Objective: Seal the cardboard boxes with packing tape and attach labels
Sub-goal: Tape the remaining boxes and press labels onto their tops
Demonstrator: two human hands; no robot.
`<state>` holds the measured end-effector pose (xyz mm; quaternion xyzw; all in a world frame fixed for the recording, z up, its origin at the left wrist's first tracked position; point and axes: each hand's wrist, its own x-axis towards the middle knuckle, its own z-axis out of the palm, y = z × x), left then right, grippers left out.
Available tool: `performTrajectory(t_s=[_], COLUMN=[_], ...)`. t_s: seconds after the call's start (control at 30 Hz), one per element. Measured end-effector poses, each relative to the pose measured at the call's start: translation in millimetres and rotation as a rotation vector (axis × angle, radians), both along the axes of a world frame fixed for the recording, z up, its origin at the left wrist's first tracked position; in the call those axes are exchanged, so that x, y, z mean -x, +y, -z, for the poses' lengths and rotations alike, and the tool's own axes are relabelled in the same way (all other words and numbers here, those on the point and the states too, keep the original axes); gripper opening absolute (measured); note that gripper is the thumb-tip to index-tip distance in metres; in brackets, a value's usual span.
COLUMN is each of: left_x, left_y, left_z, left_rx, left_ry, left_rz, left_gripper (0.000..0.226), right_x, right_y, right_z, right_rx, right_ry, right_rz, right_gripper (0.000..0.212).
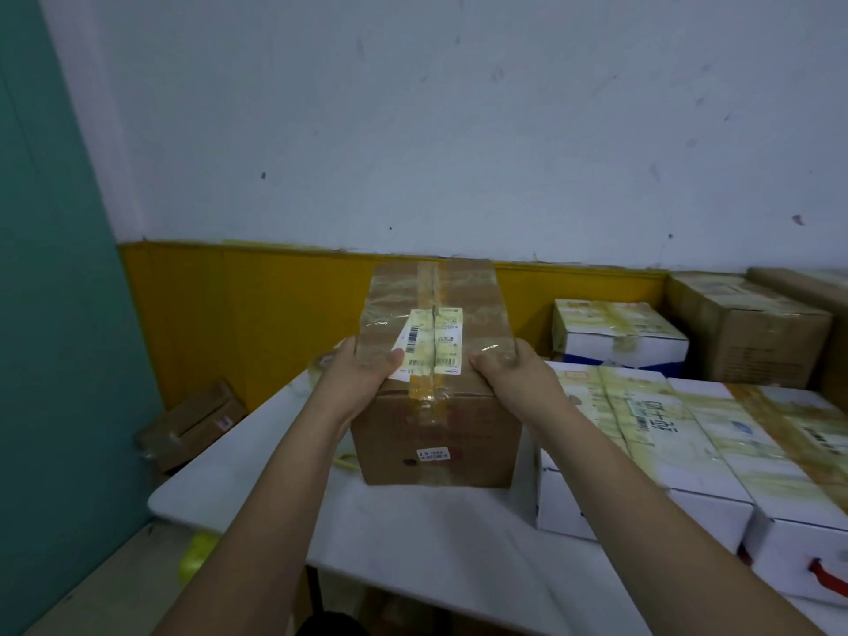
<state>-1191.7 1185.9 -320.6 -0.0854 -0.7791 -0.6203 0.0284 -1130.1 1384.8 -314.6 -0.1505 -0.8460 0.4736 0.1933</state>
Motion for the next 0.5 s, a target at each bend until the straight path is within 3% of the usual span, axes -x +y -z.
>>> performTrajectory(t_s=[0.1, 0.23, 0.43, 0.5], left_x=[-17.2, -27.6, -16.9, -1.1], left_y=[-4.3, -9.2, -9.6, -6.5], left_z=[11.1, 22.3, 17.8, 12.4], left_rx=[0.011, -0.024, -0.269, -0.344], left_ry=[0.091, 0.123, -0.097, -0.189], left_rz=[-0.040, -0.053, 0.042, 0.075], left_gripper=[0.050, 0.060, 0.063, 0.056], right_x=[-21.2, -32.4, -29.9, -19.3], right_y=[-8.4, -9.8, 2.0, 9.6], right_z=[11.4, 20.8, 24.5, 21.7], right_rx=[0.024, 0.080, 0.215, 0.293], right_ry=[0.113, 0.173, 0.073, 0.029], right_rz=[-0.019, -0.049, -0.136, -0.184], right_gripper=[0.039, 0.040, 0.067, 0.066])
